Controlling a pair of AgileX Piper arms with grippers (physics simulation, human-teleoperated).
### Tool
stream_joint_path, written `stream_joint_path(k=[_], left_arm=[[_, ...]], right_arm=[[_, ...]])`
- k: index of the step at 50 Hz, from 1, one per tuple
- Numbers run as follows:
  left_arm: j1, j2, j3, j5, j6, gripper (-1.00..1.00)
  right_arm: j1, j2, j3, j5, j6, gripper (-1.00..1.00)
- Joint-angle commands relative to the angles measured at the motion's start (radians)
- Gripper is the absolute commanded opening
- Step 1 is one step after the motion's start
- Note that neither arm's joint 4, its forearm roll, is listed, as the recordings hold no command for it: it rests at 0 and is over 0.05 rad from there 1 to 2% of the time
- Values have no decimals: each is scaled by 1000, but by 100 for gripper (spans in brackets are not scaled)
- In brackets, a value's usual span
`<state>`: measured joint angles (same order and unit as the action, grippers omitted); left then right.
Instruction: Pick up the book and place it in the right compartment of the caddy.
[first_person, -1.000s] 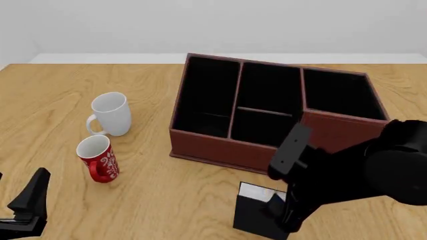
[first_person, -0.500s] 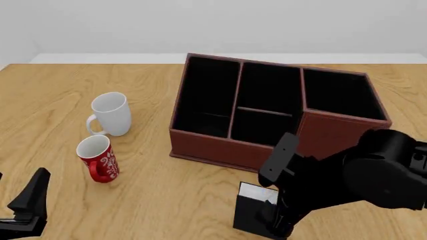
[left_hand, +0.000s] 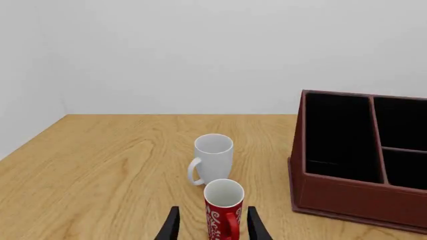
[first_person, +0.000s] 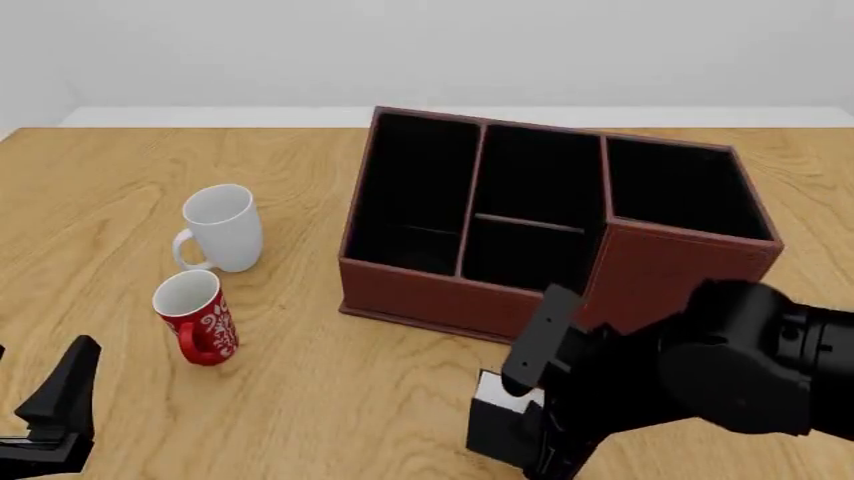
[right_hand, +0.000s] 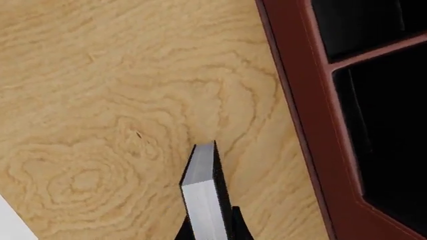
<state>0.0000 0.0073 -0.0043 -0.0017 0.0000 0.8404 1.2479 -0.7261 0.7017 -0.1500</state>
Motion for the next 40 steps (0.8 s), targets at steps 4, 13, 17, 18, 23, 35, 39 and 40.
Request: stream_joint_path(k=[4,13,17,18,23,35,39,40], left_arm=[[0,0,0,0,0,100],[0,0,0,0,0,100],[0,0,0,0,0,100],[0,0,0,0,0,100],[0,0,0,0,0,100],[0,0,0,0,0,100],[0,0,0,0,0,100],[0,0,0,0,0,100]], right_arm=[[-18,-12,-28,20,12,-100],[-54,-71,-107,62,-9,-100],[-60,-96,-114,65,1,-100],[-57,-103,-116,63,9,-100],[-55,-136,-133,84,29,-100],[-68,-194,-217,198,14,-100],[-77,-205,-259,239,-3,-100],[-80,-206,-270,248,-6,-100]])
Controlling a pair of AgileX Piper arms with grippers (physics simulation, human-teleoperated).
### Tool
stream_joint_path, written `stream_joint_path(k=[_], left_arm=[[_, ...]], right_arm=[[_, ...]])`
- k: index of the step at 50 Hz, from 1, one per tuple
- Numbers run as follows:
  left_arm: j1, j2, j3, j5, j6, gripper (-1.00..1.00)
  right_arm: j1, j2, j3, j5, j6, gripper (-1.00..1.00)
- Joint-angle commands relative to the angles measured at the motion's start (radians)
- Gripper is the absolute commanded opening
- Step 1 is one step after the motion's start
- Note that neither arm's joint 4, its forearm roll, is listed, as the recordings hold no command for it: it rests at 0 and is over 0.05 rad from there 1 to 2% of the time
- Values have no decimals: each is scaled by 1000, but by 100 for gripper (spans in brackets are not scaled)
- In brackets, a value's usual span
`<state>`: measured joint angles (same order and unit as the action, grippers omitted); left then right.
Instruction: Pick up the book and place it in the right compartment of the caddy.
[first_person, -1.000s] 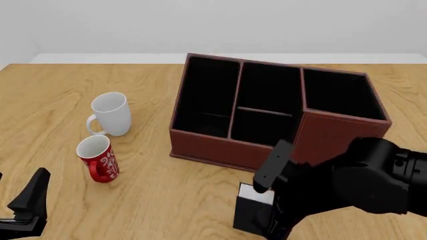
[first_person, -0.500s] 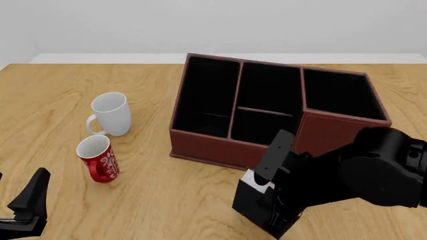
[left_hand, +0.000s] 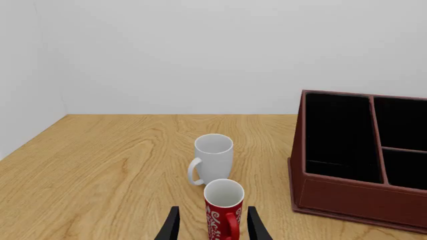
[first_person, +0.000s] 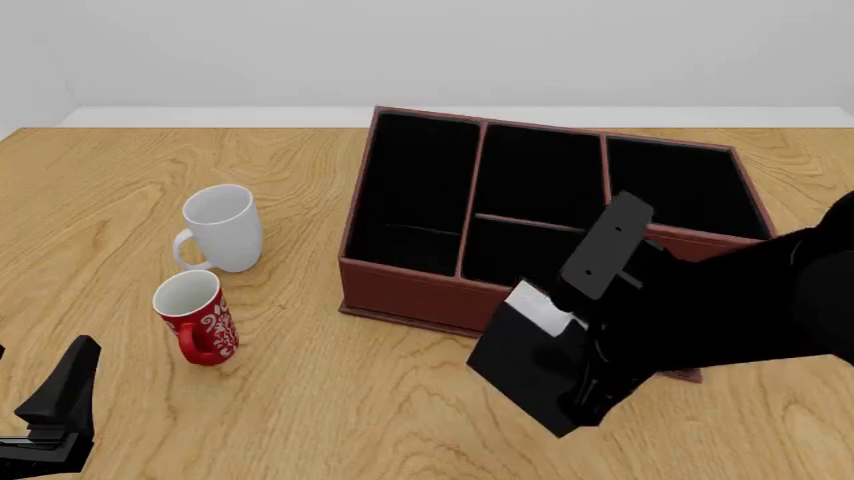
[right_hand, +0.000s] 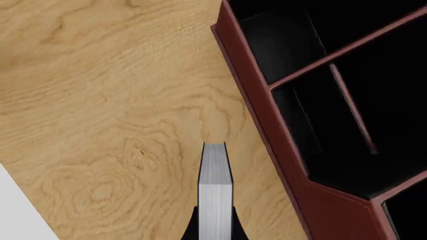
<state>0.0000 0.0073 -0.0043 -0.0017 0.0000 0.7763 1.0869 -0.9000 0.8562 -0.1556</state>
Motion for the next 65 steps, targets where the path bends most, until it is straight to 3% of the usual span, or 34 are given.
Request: stream_joint_path(k=[1,18,20,26,41,65], left_arm=[[0,0,0,0,0,100],[0,0,0,0,0,100],[0,0,0,0,0,100],[0,0,0,0,0,100],[0,0,0,0,0,100],[0,0,0,0,0,100]], right_arm=[[-22,-47,-108,106,-13,-100],[-44,-62,-333,259,-27,-100],[-73,-58,-345,277,-69,-100],[-96,-42,-458,337,-98,-100],[-172,-33,-584,363,-199,-100],[-288,30,-729,363,-293,-100]])
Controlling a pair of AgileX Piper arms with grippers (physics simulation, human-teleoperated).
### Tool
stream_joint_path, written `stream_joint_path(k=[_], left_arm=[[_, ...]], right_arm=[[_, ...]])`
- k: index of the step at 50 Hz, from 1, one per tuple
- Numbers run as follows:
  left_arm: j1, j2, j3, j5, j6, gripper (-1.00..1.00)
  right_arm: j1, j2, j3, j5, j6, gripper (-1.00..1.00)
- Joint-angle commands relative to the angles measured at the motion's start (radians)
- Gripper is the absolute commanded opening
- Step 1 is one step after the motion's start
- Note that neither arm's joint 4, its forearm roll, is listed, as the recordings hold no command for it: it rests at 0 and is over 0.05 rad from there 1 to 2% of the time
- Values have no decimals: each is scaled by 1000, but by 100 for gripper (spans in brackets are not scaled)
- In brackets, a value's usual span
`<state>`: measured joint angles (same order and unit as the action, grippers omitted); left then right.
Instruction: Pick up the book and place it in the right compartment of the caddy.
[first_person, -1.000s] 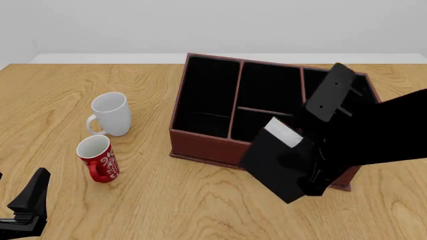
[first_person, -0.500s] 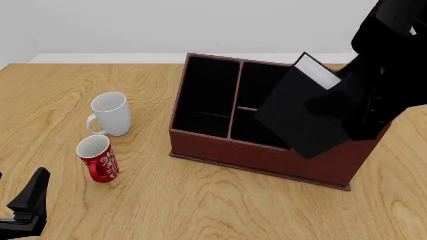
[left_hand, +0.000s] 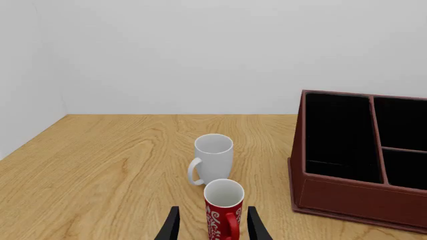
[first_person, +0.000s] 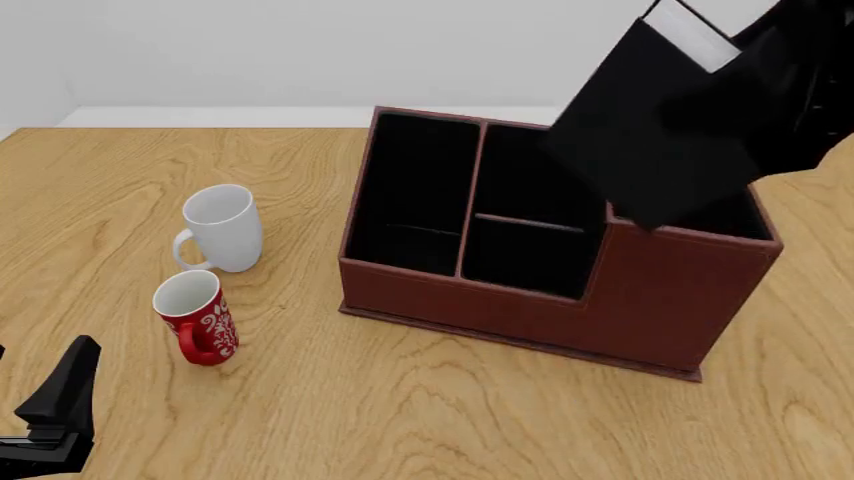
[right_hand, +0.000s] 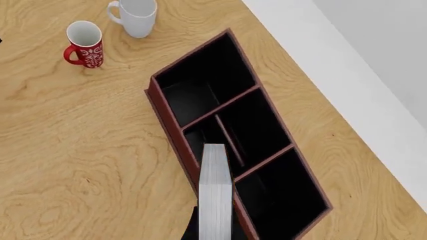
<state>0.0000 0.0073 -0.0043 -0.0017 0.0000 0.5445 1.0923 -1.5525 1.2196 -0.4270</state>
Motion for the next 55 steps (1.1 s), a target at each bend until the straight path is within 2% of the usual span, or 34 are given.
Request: stream_joint_path(k=[1,17,32,48,55], left_arm=[[0,0,0,0,0,100],[0,0,0,0,0,100],[0,0,0,0,0,100],[0,0,0,0,0,100],[0,0,0,0,0,100]], right_arm=[[-57,24,-77,0,-25,-100],[-143,56,-148,0,-52,-100],[-199,74,-176,-1,-32,-100],[-268,73,-106,-60,-16,-100],[-299,70,-38,-120,20,-100]])
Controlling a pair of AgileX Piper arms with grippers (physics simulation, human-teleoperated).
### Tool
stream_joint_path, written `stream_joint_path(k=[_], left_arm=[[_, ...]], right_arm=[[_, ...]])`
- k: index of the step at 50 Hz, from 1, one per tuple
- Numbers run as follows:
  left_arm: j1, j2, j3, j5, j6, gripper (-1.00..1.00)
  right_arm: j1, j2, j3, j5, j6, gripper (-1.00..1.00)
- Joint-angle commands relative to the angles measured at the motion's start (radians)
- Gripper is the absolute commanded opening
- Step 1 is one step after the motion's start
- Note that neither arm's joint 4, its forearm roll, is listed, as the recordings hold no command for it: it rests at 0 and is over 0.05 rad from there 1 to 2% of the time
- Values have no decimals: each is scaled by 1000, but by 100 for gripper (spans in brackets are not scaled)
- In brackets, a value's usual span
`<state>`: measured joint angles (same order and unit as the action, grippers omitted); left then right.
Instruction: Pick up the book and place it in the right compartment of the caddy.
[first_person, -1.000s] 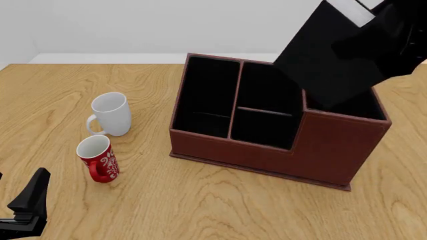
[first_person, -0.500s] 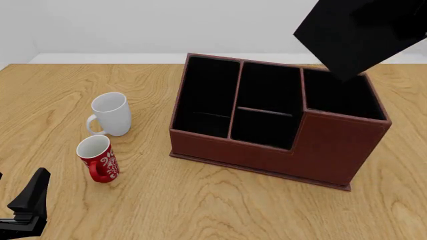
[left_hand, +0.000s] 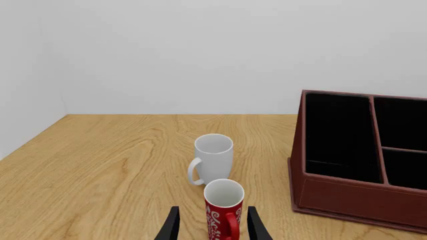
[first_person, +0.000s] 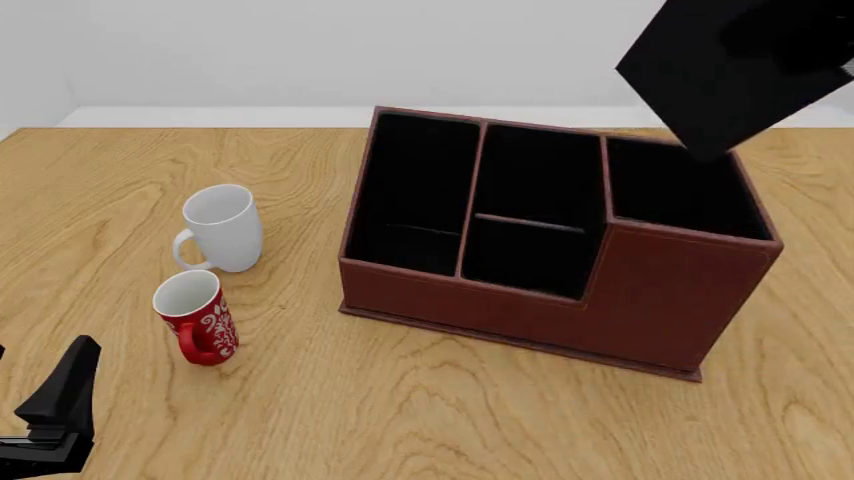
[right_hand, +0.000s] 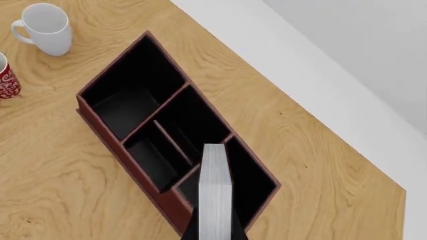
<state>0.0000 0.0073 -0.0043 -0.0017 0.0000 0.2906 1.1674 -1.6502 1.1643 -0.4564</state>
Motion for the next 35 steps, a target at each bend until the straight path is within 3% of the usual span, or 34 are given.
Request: stream_joint_path(k=[1,35], left_arm=[[0,0,0,0,0,100],[0,0,0,0,0,100]], right_arm=[[-46,-6,67,-69,50,-100],[-106,14,172,-162,87,-100]])
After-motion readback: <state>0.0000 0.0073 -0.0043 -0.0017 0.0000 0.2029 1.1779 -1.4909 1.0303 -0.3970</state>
